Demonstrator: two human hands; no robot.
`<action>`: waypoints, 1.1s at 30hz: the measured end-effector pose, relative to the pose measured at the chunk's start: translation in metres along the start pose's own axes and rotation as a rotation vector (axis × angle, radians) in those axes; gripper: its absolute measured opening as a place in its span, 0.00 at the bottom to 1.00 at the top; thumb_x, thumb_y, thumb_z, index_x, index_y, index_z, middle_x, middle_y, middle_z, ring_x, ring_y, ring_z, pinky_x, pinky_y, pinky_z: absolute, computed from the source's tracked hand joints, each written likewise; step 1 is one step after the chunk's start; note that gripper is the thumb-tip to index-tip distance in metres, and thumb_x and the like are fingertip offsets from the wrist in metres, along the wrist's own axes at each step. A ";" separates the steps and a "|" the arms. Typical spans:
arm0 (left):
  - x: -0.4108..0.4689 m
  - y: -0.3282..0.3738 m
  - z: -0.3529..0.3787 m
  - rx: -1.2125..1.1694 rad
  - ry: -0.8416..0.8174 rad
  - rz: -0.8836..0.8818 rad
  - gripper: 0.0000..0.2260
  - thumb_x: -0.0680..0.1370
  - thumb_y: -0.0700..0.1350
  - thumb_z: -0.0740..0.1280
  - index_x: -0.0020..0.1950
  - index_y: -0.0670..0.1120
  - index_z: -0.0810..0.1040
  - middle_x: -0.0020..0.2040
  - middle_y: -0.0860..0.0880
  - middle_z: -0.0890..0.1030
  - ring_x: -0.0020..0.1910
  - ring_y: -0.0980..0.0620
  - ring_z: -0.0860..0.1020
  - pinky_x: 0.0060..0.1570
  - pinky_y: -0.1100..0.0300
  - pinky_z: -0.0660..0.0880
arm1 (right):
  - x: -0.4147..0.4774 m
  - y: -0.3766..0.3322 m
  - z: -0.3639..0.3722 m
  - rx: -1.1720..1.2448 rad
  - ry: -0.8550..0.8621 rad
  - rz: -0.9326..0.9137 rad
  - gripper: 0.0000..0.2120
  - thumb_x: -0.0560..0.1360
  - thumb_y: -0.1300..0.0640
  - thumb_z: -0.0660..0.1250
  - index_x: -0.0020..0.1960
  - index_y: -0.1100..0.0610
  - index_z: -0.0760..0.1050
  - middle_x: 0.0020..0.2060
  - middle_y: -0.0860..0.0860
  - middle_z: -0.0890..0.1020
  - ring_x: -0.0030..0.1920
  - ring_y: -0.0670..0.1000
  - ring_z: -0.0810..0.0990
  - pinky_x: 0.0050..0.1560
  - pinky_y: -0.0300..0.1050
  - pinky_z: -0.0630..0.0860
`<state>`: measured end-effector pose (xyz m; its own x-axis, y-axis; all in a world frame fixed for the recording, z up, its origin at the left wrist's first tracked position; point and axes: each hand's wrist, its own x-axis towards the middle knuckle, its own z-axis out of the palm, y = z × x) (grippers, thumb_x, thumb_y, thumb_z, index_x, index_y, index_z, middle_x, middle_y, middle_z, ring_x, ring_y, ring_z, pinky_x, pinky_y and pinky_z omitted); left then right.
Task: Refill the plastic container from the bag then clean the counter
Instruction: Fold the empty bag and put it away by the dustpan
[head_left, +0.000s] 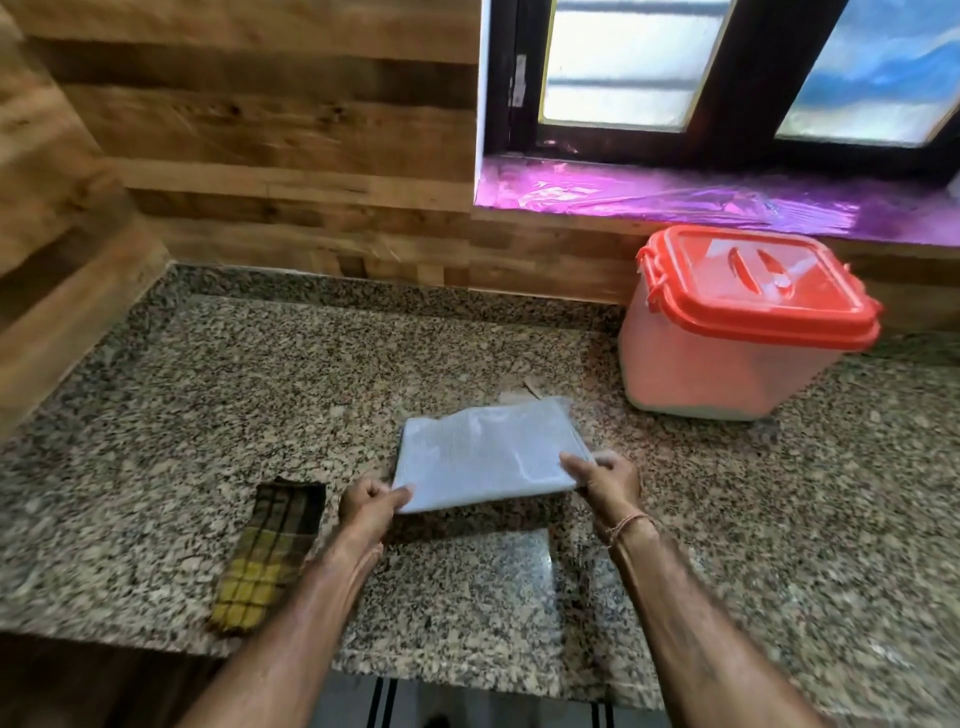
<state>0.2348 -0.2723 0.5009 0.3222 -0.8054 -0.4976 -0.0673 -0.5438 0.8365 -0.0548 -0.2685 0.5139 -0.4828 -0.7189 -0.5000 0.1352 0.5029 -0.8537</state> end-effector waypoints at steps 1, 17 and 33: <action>-0.004 -0.010 0.001 0.021 0.024 -0.036 0.12 0.72 0.32 0.74 0.42 0.43 0.73 0.39 0.44 0.76 0.37 0.48 0.73 0.35 0.59 0.69 | 0.003 0.014 0.001 0.057 0.024 0.036 0.17 0.62 0.56 0.83 0.45 0.61 0.80 0.45 0.60 0.85 0.41 0.55 0.83 0.43 0.52 0.82; -0.003 -0.022 0.004 0.772 -0.007 0.464 0.30 0.78 0.52 0.71 0.79 0.56 0.64 0.73 0.48 0.66 0.65 0.48 0.69 0.55 0.51 0.74 | -0.027 0.081 0.039 0.080 0.010 0.331 0.13 0.70 0.67 0.71 0.55 0.66 0.78 0.50 0.61 0.85 0.50 0.61 0.85 0.54 0.62 0.83; -0.002 -0.046 0.010 0.542 -0.036 0.120 0.09 0.79 0.47 0.70 0.41 0.46 0.76 0.40 0.48 0.80 0.36 0.51 0.74 0.34 0.60 0.67 | -0.017 0.080 0.033 -0.040 0.190 0.203 0.11 0.72 0.69 0.68 0.53 0.63 0.75 0.49 0.59 0.84 0.46 0.58 0.85 0.48 0.51 0.85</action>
<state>0.2276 -0.2483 0.4611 0.2505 -0.8714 -0.4219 -0.5805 -0.4839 0.6549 -0.0074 -0.2317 0.4499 -0.6031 -0.5006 -0.6210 0.2137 0.6486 -0.7305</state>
